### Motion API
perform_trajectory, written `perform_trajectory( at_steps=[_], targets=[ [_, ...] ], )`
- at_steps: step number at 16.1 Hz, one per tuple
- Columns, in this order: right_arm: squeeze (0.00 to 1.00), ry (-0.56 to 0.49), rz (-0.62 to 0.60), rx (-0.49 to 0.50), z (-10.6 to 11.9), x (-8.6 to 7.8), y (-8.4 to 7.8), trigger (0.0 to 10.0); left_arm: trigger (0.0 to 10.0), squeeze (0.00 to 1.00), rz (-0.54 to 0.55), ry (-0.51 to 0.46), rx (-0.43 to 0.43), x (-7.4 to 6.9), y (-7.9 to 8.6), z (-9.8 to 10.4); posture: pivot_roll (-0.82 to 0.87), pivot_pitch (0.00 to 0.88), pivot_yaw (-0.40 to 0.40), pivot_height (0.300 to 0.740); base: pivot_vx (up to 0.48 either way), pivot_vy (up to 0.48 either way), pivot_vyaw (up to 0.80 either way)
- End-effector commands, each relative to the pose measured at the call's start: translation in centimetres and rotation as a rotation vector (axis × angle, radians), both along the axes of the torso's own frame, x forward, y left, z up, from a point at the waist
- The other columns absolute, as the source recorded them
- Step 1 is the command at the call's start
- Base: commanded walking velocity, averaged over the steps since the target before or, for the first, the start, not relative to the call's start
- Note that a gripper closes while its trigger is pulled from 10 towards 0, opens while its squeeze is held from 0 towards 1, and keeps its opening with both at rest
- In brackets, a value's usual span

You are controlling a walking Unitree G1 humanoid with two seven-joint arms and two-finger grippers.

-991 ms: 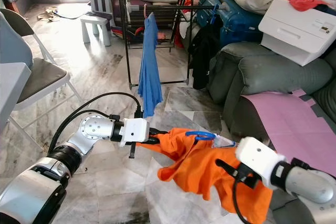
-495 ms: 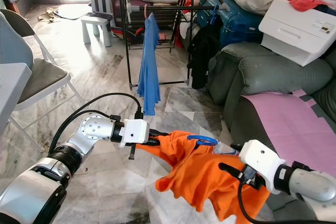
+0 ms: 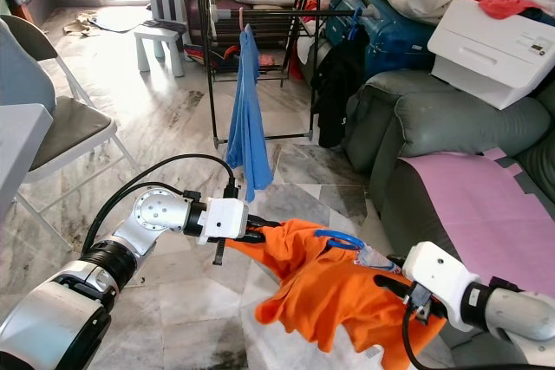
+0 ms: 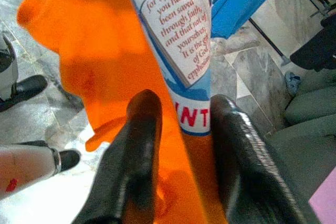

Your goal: Hang hanger

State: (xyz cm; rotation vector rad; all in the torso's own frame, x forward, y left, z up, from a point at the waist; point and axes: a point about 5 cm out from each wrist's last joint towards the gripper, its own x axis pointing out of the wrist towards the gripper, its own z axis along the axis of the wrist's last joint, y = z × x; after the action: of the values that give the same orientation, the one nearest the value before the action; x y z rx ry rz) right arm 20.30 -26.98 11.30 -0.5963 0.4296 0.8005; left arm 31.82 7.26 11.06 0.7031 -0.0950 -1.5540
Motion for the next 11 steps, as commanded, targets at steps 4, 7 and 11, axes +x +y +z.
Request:
perform_trajectory(
  at_steps=[4, 7, 11],
  targets=[
    [0.00, -0.053, -0.029, -0.013, 0.1, 0.3, -0.6, 0.0, 0.0, 0.00, 0.057, -0.096, -0.112, 0.9, -0.1, 2.0, -0.03, 0.000, -0.063, 0.740, 0.000, 0.000, 0.00],
    [0.00, -0.185, -0.073, -0.018, 1.2, 1.6, -0.6, 0.0, 0.0, 0.00, 0.148, -0.201, -0.195, 1.8, -0.3, 3.6, -0.03, 0.000, -0.062, 0.740, 0.000, 0.000, 0.00],
    [0.00, -0.230, -0.087, -0.022, 1.3, 1.8, -0.7, 0.0, 0.0, 0.00, 0.155, -0.222, -0.210, 2.0, -0.5, 4.0, -0.03, 0.000, -0.059, 0.740, 0.000, 0.000, 0.00]
  ],
)
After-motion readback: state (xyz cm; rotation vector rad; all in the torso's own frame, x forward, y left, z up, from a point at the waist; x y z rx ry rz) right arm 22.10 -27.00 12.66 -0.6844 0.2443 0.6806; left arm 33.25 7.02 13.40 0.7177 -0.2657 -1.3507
